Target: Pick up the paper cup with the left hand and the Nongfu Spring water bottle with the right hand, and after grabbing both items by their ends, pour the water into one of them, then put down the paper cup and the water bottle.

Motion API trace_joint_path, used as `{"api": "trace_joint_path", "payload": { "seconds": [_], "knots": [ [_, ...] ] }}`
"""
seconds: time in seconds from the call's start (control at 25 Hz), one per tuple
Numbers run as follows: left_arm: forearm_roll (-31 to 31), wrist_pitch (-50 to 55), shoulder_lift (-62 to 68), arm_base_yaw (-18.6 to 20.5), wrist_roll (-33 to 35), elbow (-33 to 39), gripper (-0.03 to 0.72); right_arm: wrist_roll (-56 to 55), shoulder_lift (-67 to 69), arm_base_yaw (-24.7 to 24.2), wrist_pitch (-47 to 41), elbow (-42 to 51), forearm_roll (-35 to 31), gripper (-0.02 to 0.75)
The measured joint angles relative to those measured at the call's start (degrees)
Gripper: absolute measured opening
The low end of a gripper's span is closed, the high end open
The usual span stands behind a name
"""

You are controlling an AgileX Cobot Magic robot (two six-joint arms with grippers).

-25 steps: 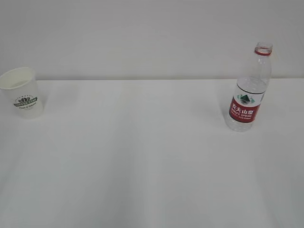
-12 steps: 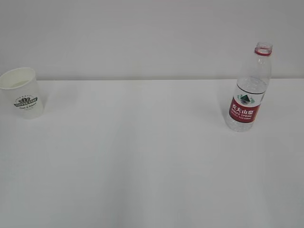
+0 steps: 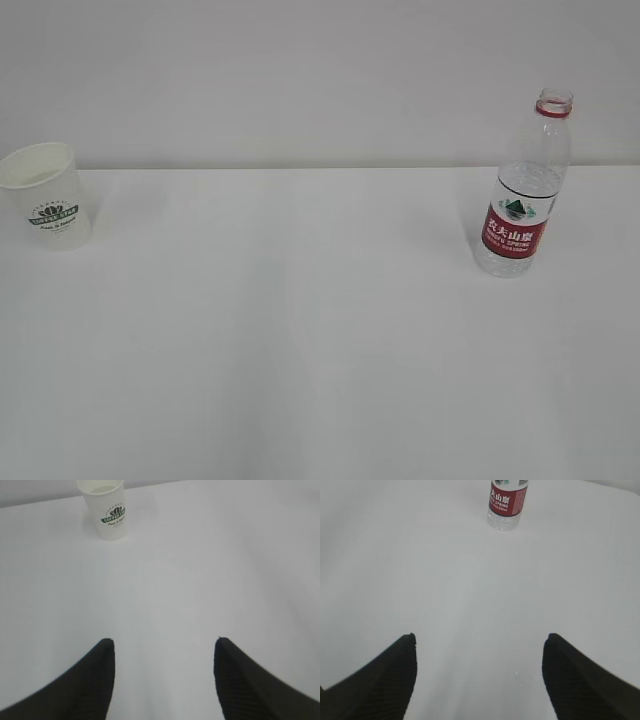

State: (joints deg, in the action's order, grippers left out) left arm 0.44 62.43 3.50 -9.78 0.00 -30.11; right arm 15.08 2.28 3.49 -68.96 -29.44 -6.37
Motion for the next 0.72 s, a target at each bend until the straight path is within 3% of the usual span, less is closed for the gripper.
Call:
{"api": "trace_joint_path", "payload": {
  "seconds": [0.24, 0.72],
  "knots": [
    [-0.44, 0.35, -3.3, -0.13, 0.0, 0.16, 0.451, 0.55, -3.12, 0.0, 1.54, 0.68, -5.1, 0.589],
    [-0.44, 0.35, -3.3, -0.13, 0.0, 0.25, 0.435, 0.75, -3.12, 0.0, 1.8, 0.81, -5.61, 0.589]
  ]
}}
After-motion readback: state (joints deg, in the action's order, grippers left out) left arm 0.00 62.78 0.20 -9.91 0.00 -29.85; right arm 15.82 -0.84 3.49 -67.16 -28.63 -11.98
